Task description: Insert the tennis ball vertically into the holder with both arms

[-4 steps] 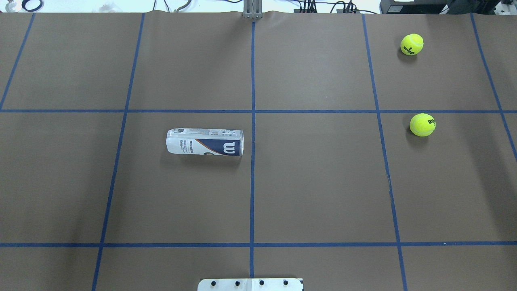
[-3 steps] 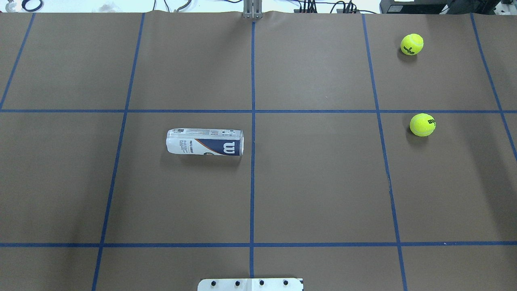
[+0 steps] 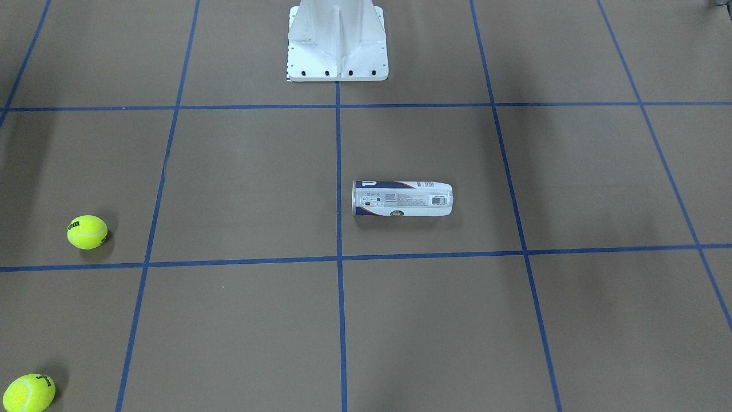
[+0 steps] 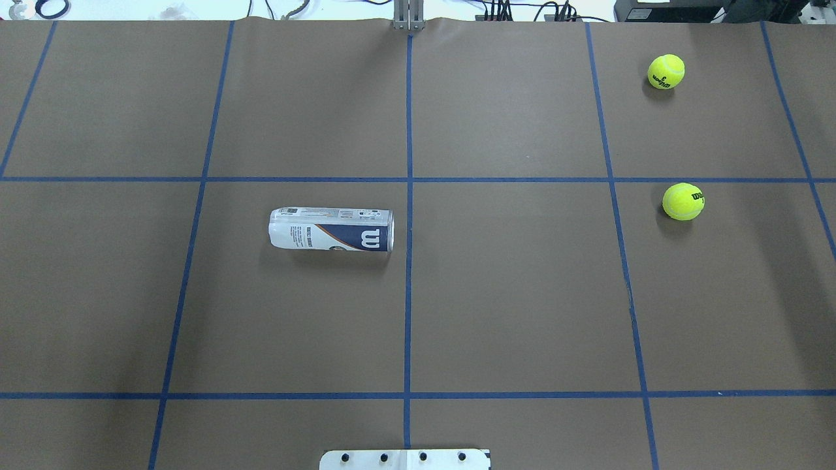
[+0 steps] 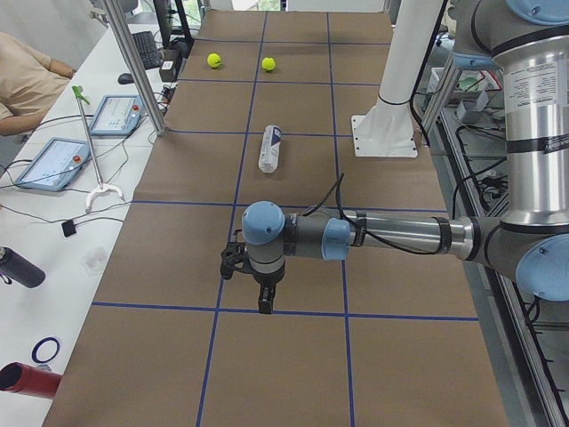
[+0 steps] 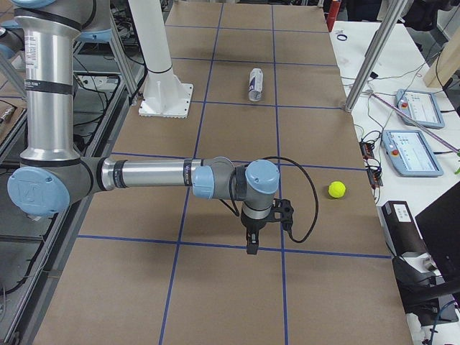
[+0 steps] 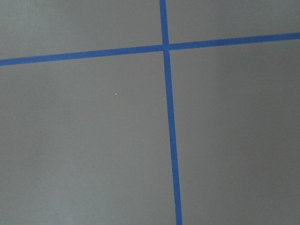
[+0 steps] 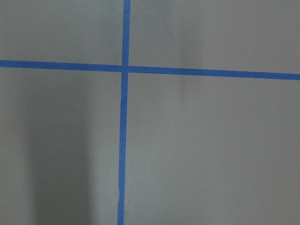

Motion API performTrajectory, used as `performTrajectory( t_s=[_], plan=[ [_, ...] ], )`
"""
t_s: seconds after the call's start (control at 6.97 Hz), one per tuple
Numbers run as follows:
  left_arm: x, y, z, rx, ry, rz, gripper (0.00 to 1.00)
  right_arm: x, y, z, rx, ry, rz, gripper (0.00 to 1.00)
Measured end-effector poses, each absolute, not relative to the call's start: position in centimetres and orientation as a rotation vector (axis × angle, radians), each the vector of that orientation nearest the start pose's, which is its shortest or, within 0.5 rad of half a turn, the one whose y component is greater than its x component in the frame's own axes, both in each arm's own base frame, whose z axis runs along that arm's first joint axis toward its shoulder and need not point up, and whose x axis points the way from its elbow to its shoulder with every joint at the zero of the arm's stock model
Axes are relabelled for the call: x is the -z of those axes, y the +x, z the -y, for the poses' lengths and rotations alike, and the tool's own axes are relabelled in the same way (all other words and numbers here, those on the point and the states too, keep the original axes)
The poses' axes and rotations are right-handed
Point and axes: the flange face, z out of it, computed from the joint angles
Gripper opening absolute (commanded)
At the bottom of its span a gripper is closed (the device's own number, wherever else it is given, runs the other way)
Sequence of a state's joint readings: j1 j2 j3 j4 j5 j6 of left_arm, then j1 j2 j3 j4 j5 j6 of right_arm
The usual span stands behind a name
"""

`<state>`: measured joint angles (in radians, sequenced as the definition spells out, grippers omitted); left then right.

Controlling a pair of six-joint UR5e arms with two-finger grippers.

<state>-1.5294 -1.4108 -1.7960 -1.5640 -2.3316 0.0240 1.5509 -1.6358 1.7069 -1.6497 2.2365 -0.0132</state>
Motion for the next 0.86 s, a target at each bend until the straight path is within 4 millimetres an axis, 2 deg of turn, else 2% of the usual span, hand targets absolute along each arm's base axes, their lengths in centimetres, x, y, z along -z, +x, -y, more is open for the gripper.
performTrajectory(
  t_s=[0.43,0.86],
  plan=[
    [-61.3,-4.7,43.0,-0.09,0.067,-0.76,1.0,-61.3,6.0,47.5,0.051,0.044,0.666,1.0],
    [-59.1,-4.7,44.7,-0.123,0.163,-0.756,1.0,-59.1,5.8,49.6,0.101,0.178,0.655,1.0]
  ],
)
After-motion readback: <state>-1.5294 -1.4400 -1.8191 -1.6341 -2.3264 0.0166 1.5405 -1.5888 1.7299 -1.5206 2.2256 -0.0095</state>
